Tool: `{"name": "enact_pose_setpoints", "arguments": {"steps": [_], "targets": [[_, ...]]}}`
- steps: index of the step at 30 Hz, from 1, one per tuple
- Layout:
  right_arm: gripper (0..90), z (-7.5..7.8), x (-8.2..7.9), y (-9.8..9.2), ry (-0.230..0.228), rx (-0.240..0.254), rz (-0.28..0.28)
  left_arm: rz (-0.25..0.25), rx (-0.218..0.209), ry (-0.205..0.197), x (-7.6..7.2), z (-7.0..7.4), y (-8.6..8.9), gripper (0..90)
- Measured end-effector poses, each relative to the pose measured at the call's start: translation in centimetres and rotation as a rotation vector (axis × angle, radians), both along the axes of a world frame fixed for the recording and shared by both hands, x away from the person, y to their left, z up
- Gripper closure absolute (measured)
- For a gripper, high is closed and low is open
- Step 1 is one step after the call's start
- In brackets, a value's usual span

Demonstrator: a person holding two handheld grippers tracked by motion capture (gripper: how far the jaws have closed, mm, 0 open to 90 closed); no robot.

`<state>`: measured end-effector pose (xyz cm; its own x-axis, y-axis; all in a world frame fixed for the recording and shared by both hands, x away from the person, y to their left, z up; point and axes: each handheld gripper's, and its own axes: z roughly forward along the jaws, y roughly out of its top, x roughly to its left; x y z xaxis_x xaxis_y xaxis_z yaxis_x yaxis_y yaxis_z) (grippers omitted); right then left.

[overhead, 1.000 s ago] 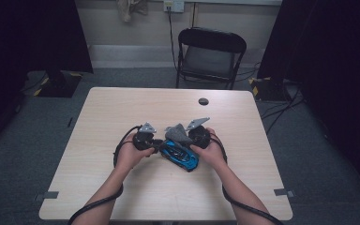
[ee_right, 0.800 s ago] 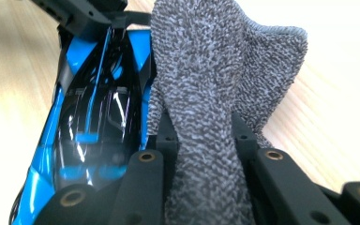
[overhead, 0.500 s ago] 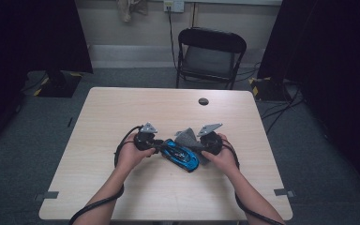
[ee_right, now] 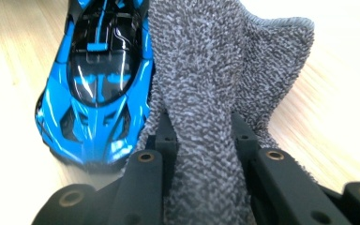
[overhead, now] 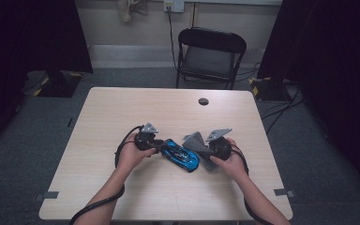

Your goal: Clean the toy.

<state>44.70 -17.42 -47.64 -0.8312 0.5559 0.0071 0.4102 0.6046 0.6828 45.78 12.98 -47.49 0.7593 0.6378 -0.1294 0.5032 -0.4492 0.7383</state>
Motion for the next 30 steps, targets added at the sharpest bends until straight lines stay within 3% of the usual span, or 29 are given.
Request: {"name": "enact_pose_setpoints", "arguments": {"steps": [3, 11, 15, 21, 30], "targets": [[72.2, 0.2, 0.0, -0.4, 0.001, -0.009, -0.011, 0.001, 0.005, -0.005, 0.0, 0.0, -0.1, 68.9], [72.2, 1.0, 0.5, -0.5, -0.003, -0.007, -0.021, -0.003, 0.025, 0.013, 0.2, 0.2, -0.1, 52.7], [72.2, 1.1, 0.7, -0.4, 0.002, -0.006, -0.026, 0.025, -0.013, 0.022, 0.2, 0.3, 0.1, 40.1], [72.2, 1.6, 1.0, -0.4, 0.003, -0.001, -0.033, 0.002, -0.030, 0.012, -0.2, 0.7, 0.5, 30.5], [72.2, 4.4, 1.5, 0.1, -0.025, 0.015, -0.043, -0.026, -0.052, -0.012, -1.8, 2.1, 2.6, 22.2]]}}
